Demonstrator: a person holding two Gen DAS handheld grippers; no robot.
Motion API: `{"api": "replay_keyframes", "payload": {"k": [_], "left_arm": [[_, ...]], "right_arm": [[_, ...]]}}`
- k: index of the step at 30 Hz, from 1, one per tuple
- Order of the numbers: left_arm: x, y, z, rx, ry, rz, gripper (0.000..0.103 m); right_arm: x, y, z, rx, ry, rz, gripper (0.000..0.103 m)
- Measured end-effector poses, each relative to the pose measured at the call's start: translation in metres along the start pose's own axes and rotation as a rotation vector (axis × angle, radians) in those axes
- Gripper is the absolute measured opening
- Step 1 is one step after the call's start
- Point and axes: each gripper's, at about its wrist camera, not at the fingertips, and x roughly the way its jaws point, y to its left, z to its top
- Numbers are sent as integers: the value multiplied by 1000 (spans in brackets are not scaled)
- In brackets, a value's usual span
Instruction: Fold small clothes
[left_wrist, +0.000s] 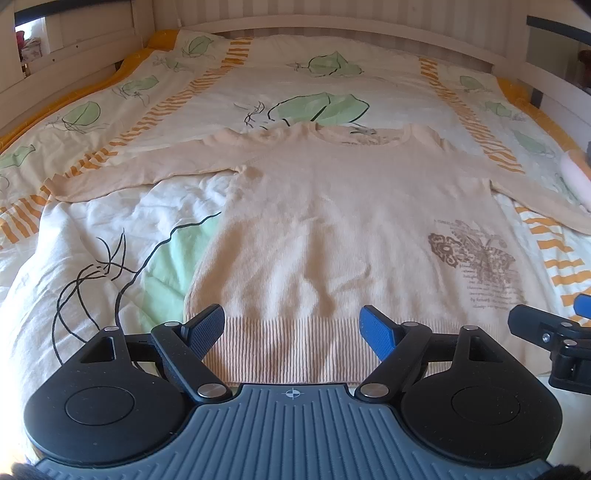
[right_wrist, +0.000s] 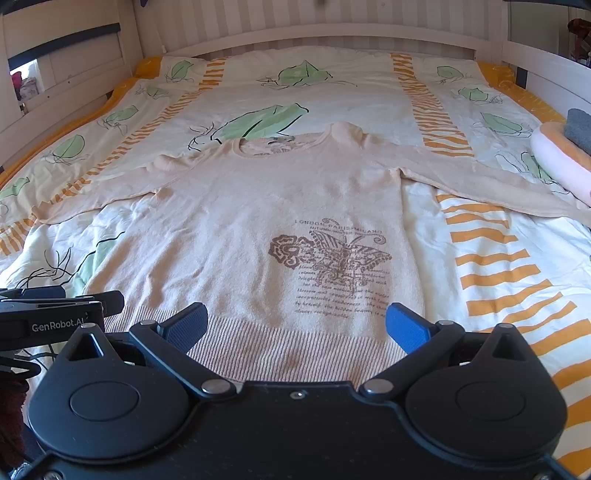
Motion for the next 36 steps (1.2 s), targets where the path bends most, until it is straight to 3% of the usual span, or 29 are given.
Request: {"api": "replay_keyframes", "payload": {"k": [36], "left_arm": [[8,1,1,1,19,-2,79]], "right_arm": [[11,-1,-2,4,19,8,102]]}}
